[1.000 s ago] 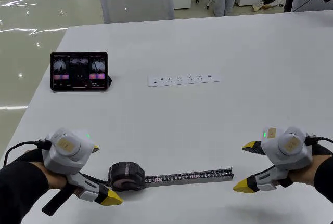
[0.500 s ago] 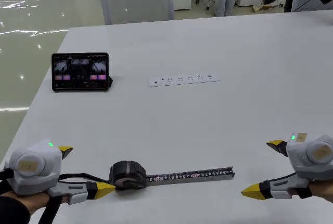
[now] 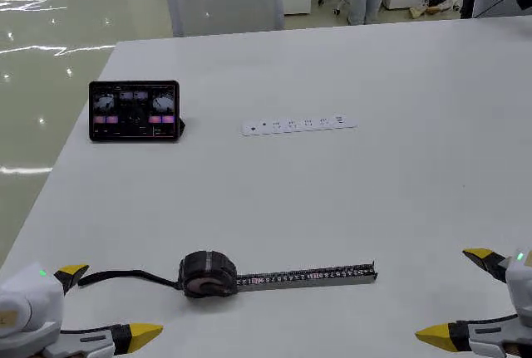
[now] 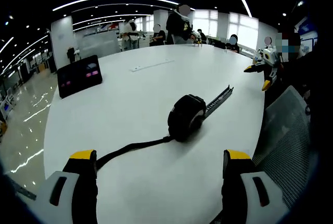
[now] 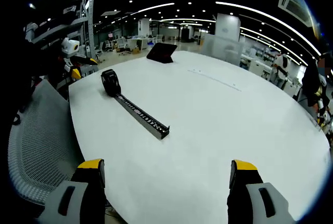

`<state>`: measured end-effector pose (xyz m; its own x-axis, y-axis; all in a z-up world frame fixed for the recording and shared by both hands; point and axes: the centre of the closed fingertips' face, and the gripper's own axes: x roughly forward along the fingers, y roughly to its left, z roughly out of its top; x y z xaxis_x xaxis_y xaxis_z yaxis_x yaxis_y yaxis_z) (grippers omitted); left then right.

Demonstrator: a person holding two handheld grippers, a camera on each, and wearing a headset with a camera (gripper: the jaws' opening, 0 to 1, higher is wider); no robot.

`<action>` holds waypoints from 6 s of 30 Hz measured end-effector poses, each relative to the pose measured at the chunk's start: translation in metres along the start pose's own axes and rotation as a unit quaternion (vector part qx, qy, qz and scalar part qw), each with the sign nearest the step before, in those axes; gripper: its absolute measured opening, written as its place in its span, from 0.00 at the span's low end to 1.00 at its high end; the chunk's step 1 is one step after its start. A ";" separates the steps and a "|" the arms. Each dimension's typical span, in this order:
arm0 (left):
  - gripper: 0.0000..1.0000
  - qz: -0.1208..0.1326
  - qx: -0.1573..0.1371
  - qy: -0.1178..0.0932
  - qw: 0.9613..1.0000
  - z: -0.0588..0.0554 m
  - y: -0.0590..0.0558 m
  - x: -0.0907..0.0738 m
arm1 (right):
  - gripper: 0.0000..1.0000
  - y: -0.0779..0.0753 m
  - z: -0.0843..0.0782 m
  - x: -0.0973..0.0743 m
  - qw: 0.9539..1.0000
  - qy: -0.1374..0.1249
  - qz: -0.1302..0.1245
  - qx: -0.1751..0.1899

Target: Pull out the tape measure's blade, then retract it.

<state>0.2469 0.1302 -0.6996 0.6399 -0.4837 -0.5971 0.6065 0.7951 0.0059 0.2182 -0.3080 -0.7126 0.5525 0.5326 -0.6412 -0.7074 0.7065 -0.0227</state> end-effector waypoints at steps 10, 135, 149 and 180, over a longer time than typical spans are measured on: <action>0.99 -0.005 0.006 -0.001 1.000 -0.014 -0.005 -0.010 | 0.99 0.008 -0.011 -0.005 1.000 0.011 -0.004 0.004; 0.99 0.144 -0.113 -0.085 0.979 0.057 -0.045 0.104 | 0.15 0.006 0.010 0.114 0.906 0.200 0.230 -0.293; 0.89 0.163 -0.129 -0.092 0.974 0.051 -0.045 0.111 | 0.10 0.008 0.012 0.116 0.915 0.214 0.233 -0.252; 0.59 0.176 -0.151 -0.018 0.973 0.036 -0.040 0.116 | 0.09 0.007 0.011 0.120 0.912 0.252 0.217 -0.240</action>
<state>0.3136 0.0295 -0.7404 0.8025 -0.1694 -0.5722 0.1836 0.9824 -0.0333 0.2842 -0.2339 -0.7810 -0.0135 0.3458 -0.9382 -0.9894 0.1309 0.0625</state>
